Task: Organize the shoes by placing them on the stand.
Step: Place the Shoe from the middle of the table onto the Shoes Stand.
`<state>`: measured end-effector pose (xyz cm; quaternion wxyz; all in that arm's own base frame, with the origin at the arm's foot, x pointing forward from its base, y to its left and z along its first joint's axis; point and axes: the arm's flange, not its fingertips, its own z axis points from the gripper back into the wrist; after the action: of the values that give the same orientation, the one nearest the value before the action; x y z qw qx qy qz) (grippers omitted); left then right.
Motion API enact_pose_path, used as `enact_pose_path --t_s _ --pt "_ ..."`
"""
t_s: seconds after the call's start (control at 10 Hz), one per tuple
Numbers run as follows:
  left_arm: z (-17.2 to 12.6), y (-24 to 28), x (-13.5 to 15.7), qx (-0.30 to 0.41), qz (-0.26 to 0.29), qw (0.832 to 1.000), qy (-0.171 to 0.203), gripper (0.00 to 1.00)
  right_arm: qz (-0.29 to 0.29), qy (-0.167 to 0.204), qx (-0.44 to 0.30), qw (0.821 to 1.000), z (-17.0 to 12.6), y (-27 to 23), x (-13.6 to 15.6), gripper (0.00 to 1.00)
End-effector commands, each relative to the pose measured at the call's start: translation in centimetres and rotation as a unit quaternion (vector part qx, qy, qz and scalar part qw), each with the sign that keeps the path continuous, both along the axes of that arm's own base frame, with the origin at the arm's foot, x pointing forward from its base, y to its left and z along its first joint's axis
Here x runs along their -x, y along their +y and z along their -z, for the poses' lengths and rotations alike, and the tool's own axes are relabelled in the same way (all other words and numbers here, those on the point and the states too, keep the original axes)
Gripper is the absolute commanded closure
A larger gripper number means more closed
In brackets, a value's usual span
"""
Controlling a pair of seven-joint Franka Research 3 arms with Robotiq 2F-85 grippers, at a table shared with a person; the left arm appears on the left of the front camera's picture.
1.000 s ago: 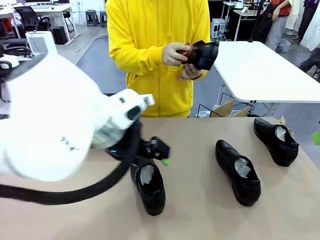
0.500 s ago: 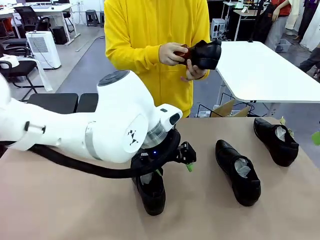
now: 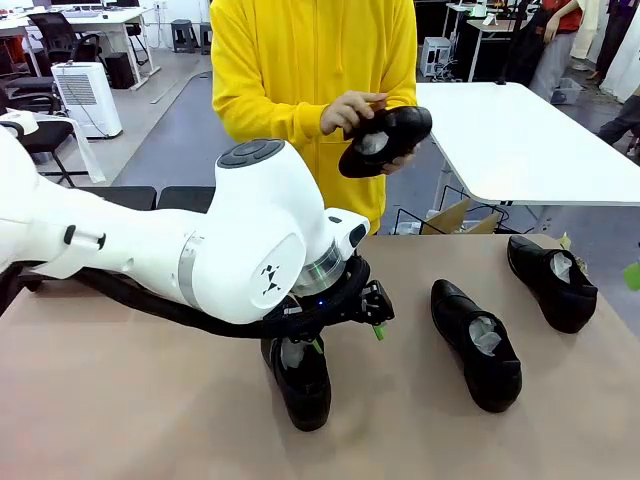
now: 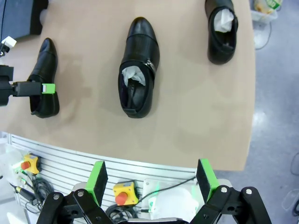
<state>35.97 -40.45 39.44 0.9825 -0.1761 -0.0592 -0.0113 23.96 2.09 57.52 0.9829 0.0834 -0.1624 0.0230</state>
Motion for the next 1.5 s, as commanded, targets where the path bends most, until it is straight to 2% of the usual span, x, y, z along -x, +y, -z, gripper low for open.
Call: enact_pose_path --t_s 0.0,0.2,0.4,0.7,1.0,1.1,1.4 --pt "-1.3 -0.4 1.1 -0.019 -0.013 1.000 -0.011 0.00 -0.009 -0.001 -0.001 1.000 -0.1 0.0 0.0 0.00" --pt "-0.8 0.1 1.0 -0.050 -0.045 0.998 -0.005 0.00 -0.009 -0.001 -0.001 1.000 -0.1 0.0 0.0 0.00" --pt "1.1 0.5 -0.1 -0.084 -0.075 0.994 0.002 0.00 -0.009 -0.001 -0.001 1.000 -0.1 0.0 0.0 0.00" --pt "3.1 0.3 -1.2 -0.091 -0.079 0.993 0.011 0.00 -0.009 -0.001 -0.001 1.000 -0.1 0.0 0.0 0.00" --pt "3.6 -0.4 -1.5 -0.108 -0.080 0.991 0.017 0.00 -0.009 -0.001 -0.001 1.000 -0.1 0.0 0.0 0.00" --pt "3.6 -0.6 -1.4 -0.117 -0.049 0.992 0.013 0.07 -0.009 -0.001 -0.001 1.000 -0.1 0.0 0.0 0.00" --pt "3.8 -0.6 -1.4 -0.142 -0.057 0.988 0.031 0.51 -0.009 -0.001 -0.001 1.000 -0.1 0.0 0.0 0.00"
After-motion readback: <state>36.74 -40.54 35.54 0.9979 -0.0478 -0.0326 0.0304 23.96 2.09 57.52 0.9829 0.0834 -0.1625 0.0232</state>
